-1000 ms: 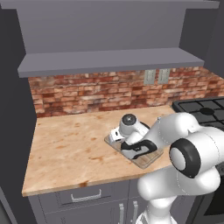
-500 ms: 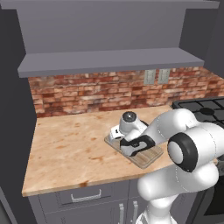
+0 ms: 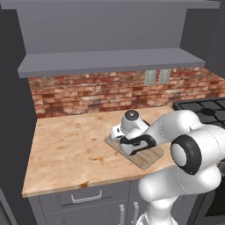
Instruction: Open the cabinet. Place the bowl and condiment on the counter. Then place the lime and garlic on the cutting board.
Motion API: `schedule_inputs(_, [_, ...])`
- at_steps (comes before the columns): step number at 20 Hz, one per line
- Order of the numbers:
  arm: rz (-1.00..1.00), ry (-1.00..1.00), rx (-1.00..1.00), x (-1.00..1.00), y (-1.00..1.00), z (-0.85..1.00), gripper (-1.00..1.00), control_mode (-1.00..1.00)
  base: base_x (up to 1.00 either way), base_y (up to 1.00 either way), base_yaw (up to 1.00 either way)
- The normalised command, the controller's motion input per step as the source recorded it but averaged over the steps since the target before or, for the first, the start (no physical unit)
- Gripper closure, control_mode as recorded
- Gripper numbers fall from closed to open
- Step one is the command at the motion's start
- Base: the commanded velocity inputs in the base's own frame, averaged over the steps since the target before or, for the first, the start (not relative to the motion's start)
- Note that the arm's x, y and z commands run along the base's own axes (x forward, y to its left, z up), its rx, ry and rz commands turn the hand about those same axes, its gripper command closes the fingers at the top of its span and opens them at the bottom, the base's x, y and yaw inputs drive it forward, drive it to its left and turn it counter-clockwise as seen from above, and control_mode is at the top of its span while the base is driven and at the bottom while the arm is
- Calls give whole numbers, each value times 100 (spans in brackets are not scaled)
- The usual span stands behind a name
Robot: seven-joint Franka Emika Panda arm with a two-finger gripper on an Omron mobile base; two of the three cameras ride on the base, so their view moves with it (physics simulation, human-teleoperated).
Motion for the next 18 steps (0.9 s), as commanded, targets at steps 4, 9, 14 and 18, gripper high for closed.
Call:
schedule_inputs(4, [-2, 0, 0, -13, 0, 15, -100, -100, 0, 0, 0])
schedule_inputs(9, [-3, 0, 0, -12, 0, 32, -100, -100, 0, 0, 0])
schedule_inputs(14, [-3, -1, 0, -8, 0, 43, -100, -100, 0, 0, 0])
schedule_inputs(18, [-3, -1, 0, -7, 0, 44, -100, -100, 0, 0, 0])
